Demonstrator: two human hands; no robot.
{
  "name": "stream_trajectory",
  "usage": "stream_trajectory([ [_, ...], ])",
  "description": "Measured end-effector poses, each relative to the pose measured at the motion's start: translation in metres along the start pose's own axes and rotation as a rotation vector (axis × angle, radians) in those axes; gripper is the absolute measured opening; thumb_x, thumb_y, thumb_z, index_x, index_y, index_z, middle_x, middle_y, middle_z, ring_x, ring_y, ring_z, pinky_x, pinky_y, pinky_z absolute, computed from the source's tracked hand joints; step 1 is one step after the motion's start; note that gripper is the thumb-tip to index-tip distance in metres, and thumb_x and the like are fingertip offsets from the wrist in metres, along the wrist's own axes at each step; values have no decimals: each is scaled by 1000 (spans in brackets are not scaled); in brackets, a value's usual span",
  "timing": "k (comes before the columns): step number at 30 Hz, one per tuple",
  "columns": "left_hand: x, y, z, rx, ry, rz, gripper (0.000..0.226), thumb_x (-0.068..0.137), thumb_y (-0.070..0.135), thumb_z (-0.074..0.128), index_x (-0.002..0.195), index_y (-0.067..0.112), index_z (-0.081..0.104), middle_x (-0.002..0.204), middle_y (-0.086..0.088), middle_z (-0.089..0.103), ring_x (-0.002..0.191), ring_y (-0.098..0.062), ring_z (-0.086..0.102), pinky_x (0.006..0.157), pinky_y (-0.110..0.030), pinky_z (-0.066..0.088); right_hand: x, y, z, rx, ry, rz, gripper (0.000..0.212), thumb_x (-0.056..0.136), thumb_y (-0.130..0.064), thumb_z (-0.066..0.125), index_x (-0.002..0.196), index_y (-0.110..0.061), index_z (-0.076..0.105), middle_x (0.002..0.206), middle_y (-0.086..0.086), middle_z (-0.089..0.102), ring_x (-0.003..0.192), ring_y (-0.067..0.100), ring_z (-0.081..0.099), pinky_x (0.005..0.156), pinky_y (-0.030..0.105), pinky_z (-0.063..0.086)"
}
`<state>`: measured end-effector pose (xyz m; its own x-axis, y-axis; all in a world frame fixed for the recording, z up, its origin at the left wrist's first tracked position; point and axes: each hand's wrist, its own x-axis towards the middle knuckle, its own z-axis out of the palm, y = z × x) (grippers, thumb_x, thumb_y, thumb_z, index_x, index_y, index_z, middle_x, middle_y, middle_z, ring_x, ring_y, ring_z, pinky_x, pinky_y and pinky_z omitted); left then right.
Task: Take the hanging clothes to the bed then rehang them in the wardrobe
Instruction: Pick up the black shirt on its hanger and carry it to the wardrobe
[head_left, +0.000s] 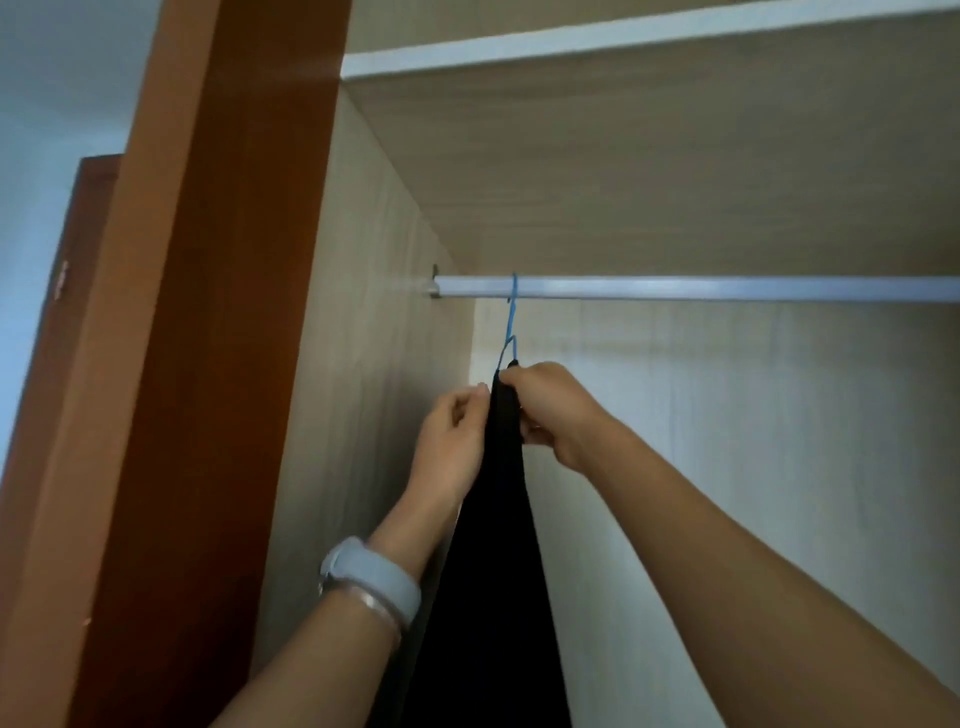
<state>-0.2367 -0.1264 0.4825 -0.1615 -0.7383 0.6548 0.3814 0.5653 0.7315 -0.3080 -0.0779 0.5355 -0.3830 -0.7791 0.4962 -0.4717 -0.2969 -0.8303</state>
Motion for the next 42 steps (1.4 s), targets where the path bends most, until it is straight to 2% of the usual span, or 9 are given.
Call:
stream_trajectory([
  [5,-90,-33,-20,372,-239,56,48,71,39,73,112,47,50,109,31,62,98,17,57,80,0,42,-5,0,2,-7,-62,3,14,90,-12,43,77,-8,46,57,5,44,34,11,39,48,23,31],
  [8,-105,-65,-26,617,-176,-37,53,83,27,63,133,23,44,123,7,61,108,-5,59,81,-6,42,-9,-2,10,-16,-42,-29,11,90,-2,37,86,-6,46,58,7,43,26,7,40,47,24,35],
  [11,-104,-77,-39,741,-40,-47,28,91,11,50,116,5,59,109,-11,68,89,-12,61,63,-5,36,-7,-2,12,-17,-35,-18,12,90,-1,38,87,-4,49,58,7,45,24,5,40,46,23,39],
  [19,-112,-83,-65,797,-81,-32,22,91,8,49,109,3,61,98,-11,69,79,-12,60,61,-5,44,-19,-1,21,71,-101,-36,18,88,-9,50,71,-10,46,60,2,45,44,10,40,45,19,36],
  [21,-121,-90,-70,802,-80,-25,21,91,9,51,108,3,62,98,-11,69,77,-11,59,57,-1,41,-29,5,26,47,-102,-65,7,86,-13,54,90,-8,54,64,0,44,51,10,41,49,20,36],
  [24,-142,-101,-74,764,-17,-1,24,89,11,55,112,6,61,98,-2,68,85,-11,64,63,2,43,-47,37,31,-103,-27,-251,50,88,-20,53,135,-8,39,67,-8,47,73,12,52,68,23,43],
  [30,-197,-127,-85,806,43,-37,32,86,12,62,117,4,61,96,4,63,80,3,56,59,11,36,-117,154,32,-214,-103,-336,43,91,-25,53,132,-14,44,71,-15,49,63,-4,51,65,5,39],
  [35,-315,-165,-126,968,-13,-355,8,89,17,58,85,15,65,71,1,67,62,-1,62,57,-10,45,-241,326,42,-350,-588,178,21,93,-13,51,108,-7,64,86,-1,59,82,14,61,76,21,42],
  [42,-574,-151,-183,971,59,-1119,15,73,39,49,64,35,60,58,40,58,68,17,58,61,-8,40,-412,440,51,-505,-1134,556,28,89,-19,51,62,-22,57,59,-3,58,50,-1,52,56,16,39],
])
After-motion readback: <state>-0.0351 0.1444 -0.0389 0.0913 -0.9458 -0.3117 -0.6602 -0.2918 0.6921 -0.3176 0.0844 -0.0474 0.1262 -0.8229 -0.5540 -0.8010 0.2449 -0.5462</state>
